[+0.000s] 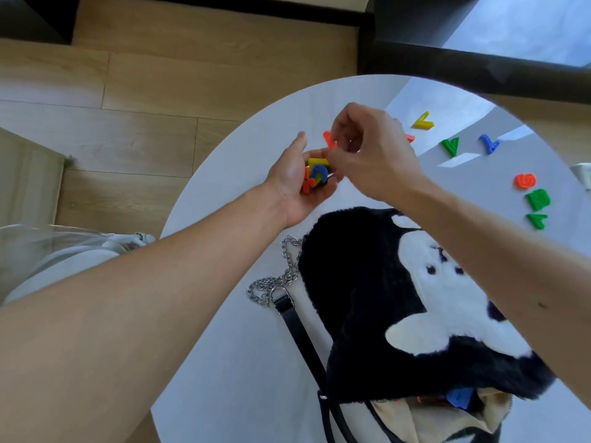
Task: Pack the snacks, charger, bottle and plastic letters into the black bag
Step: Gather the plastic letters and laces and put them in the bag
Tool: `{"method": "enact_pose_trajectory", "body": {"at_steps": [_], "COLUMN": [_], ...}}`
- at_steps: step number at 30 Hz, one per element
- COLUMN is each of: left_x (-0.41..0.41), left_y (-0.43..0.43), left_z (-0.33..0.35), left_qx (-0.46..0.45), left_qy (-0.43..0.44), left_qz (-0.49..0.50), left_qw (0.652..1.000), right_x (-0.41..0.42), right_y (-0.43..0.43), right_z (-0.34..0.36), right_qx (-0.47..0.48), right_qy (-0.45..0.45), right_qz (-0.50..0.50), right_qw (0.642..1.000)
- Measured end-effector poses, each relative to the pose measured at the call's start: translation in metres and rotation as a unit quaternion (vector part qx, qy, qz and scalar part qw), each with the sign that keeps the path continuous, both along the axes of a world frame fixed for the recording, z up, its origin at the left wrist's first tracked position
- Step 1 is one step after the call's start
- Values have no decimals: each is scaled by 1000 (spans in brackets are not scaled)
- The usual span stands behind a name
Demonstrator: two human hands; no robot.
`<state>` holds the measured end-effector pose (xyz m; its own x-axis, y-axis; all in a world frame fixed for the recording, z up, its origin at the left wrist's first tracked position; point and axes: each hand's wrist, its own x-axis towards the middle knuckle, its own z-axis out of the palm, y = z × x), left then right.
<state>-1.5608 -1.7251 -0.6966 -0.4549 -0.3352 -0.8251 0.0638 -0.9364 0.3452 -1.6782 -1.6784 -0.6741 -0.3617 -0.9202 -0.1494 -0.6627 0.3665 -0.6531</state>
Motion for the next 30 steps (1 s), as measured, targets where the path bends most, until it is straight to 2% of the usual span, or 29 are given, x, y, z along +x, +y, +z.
{"method": "enact_pose_trajectory", "body": {"at_steps": [2, 4, 6, 8, 11, 13, 15, 20, 23, 27, 30], "left_x": [-9, -19, -25, -27, -29, -31, -33, -34, -35, -41, -50], "left_y": [3, 6, 7, 4, 2, 3, 4, 7, 4, 1, -1], "left_z": [0, -2, -3, -4, -7, -8, -9, -12, -11, -6, 1], "left_qx": [-18, -33, -39, -24, -9, -1, 0, -11, -16, -15, 2], "left_qy": [11, 2, -11, 15, 54, 62, 57, 29, 17, 15, 44], "left_qz": [-7, -6, -1, -2, -12, -10, -7, -26, -34, -36, -40], "left_qw": [1000, 999, 999, 1000, 998, 998, 998, 999, 999, 999, 998], "right_x": [8, 1, -21, -56, -108, -127, -135, -134, -131, -117, -91], "right_y": [10, 17, 18, 16, 13, 10, 8, 8, 11, 4, 0], "right_z": [12, 14, 10, 0, -22, -34, -47, -67, -69, -43, -4], "right_qx": [18, 21, -10, -9, 115, 191, 210, 127, 129, 70, 0], "right_qy": [20, 42, 49, 68, 160, 174, 172, 215, 221, 130, 38], "right_qz": [68, 95, 53, -36, -76, -46, -10, -1, 16, -20, 50], "right_qw": [997, 994, 997, 997, 977, 965, 962, 968, 967, 989, 998]}}
